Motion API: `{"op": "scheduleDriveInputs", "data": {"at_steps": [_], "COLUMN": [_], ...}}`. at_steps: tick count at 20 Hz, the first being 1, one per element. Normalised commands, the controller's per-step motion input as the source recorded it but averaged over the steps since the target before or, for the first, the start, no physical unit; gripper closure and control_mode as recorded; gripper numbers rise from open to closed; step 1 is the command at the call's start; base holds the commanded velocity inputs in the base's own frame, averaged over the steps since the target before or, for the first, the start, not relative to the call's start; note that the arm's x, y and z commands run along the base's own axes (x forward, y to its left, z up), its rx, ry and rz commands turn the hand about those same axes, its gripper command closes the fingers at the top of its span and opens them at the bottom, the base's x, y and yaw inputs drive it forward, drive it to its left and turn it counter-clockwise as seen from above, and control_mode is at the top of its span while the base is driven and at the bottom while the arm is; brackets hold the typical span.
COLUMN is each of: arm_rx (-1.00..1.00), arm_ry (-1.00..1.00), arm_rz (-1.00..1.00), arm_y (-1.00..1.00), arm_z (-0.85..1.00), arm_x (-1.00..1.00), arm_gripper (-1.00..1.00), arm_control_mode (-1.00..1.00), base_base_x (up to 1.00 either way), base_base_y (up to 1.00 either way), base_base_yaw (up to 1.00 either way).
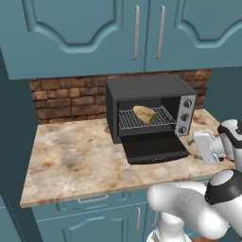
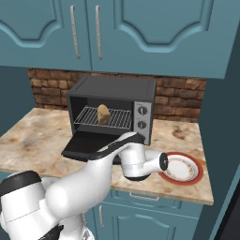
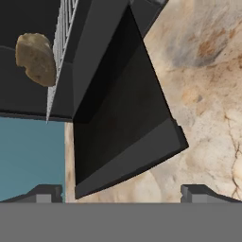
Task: Pull the toaster oven rack outwards. Pick up the baguette from the plate and place it on the toaster oven rack. Close the toaster oven door fully and set the temperature to the lowest setting.
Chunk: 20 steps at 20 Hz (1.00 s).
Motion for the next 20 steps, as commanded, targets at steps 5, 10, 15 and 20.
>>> {"op": "scheduleDriveInputs", "data": {"at_steps": [5, 10, 15, 20], "arm_rx": [0.02, 0.00, 0.00, 0.00], "arm_ry": [0.07, 0.06, 0.02, 0.00], "arm_rz": [-0.08, -0.03, -0.01, -0.01], "arm_y": [0.00, 0.00, 0.06, 0.14], "arm_z": [-0.01, -0.12, -0.19, -0.08], "arm_x": [0.16, 0.00, 0.00, 0.02], "arm_gripper": [-1.00, -1.00, -1.00, -1.00], "arm_control_mode": [-1.00, -1.00, -1.00, -1.00], "base_base_x": [0.00, 0.00, 0.00, 0.00], "base_base_y": [0.00, 0.00, 0.00, 0.00], "base_base_yaw": [0.00, 0.00, 0.00, 0.00]}}
